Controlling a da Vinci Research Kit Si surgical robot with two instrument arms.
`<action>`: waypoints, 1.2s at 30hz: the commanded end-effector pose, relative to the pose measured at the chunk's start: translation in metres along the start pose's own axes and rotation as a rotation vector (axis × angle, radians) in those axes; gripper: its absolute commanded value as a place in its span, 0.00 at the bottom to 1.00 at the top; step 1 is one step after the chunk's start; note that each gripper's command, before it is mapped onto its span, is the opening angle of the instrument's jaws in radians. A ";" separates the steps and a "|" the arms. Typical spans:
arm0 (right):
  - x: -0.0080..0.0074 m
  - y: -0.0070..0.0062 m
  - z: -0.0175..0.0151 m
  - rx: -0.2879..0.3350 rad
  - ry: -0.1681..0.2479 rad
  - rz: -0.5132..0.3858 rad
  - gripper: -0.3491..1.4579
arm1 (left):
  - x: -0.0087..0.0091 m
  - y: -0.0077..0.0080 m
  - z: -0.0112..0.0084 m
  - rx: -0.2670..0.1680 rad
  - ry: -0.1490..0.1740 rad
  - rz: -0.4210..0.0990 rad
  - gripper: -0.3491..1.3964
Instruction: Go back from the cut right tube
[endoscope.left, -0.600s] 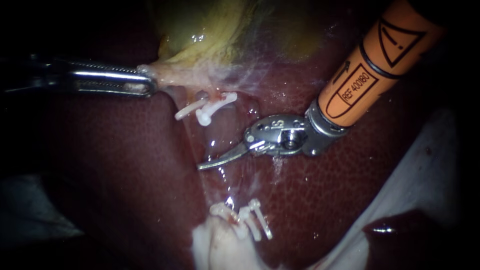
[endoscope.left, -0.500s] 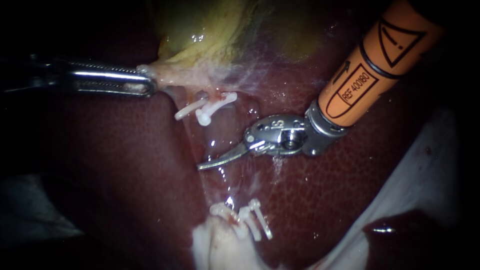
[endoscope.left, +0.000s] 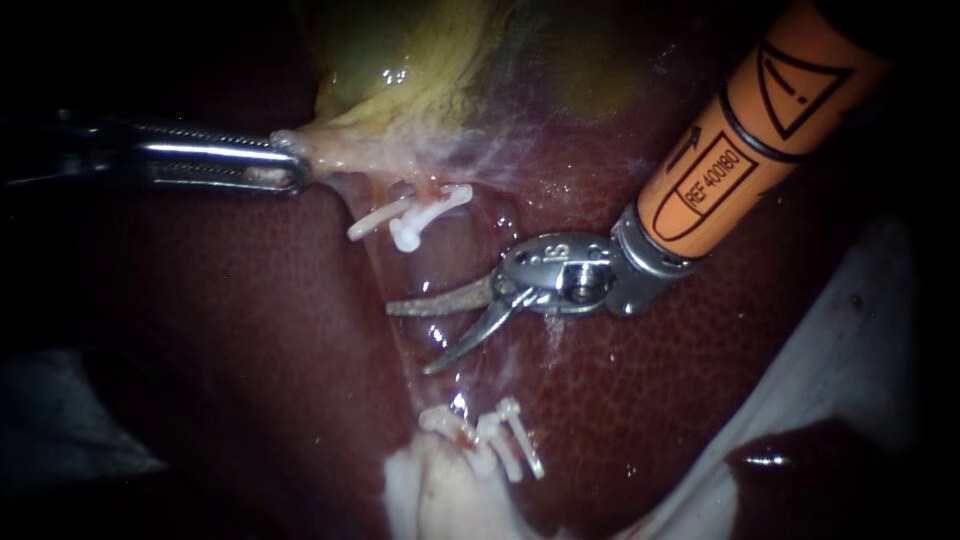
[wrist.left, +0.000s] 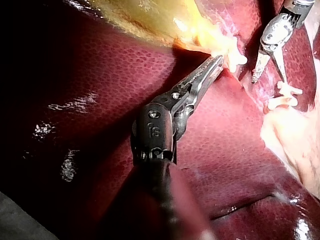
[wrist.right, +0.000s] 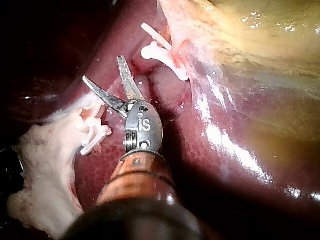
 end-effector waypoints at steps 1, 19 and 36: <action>0.0000 -0.0003 -0.0004 -0.011 0.001 -0.001 0.87 | 0.0000 0.0000 0.0000 0.000 0.000 0.000 0.00; -0.0009 -0.0087 -0.0059 -0.626 -0.334 -0.037 0.98 | -0.0002 -0.0008 -0.0002 -0.003 -0.001 0.001 0.00; 0.0043 -0.0107 -0.0119 -0.629 -0.480 -0.028 0.99 | -0.0006 -0.0013 0.0001 0.002 0.000 0.003 0.00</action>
